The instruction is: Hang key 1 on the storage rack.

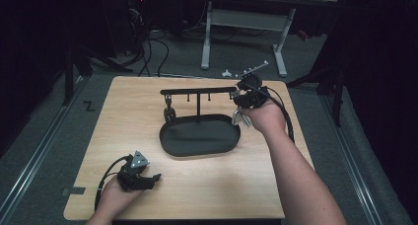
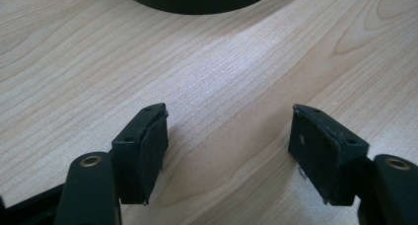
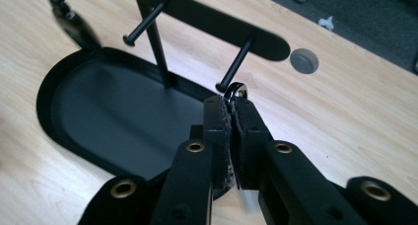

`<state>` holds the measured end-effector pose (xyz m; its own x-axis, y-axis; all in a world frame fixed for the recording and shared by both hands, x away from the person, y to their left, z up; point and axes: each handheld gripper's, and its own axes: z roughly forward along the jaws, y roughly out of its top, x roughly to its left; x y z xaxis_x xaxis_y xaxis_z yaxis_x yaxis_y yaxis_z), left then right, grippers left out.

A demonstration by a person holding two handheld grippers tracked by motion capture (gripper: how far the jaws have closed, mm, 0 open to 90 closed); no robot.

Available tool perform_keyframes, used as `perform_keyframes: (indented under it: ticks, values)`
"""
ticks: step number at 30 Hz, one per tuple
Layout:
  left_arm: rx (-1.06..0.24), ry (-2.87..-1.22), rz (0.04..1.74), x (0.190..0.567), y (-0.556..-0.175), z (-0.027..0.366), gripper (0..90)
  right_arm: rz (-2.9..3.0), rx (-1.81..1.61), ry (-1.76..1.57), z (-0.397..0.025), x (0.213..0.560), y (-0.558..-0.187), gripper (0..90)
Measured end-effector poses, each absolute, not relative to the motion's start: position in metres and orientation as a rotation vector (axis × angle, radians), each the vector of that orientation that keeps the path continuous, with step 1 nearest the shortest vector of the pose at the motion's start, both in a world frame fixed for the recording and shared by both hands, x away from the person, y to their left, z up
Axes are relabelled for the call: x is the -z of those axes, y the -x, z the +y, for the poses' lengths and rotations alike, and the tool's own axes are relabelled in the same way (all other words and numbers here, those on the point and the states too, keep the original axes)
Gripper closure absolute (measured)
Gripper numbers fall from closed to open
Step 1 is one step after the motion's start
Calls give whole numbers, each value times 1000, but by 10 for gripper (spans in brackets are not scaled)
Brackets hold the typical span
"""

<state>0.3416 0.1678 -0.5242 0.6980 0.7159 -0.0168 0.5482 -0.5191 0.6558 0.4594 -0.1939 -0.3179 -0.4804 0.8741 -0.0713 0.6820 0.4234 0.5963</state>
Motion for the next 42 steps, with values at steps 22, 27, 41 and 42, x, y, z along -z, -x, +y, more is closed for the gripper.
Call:
perform_keyframes:
  ticks: [22, 27, 41, 42]
  values:
    - [-332, -2262, 958, 524, -341, 169, 315, 2305, -628, -1302, -177, 324, -468, 841]
    - [-332, -2262, 957, 524, -341, 169, 315, 2302, -643, -1292, -175, 321, -467, 845]
    - [-332, -2263, 958, 524, -341, 169, 315, 2306, -642, -1291, -177, 321, -465, 838]
    - [-334, -2264, 956, 524, -340, 169, 315, 2305, -642, -1295, -177, 321, -464, 838]
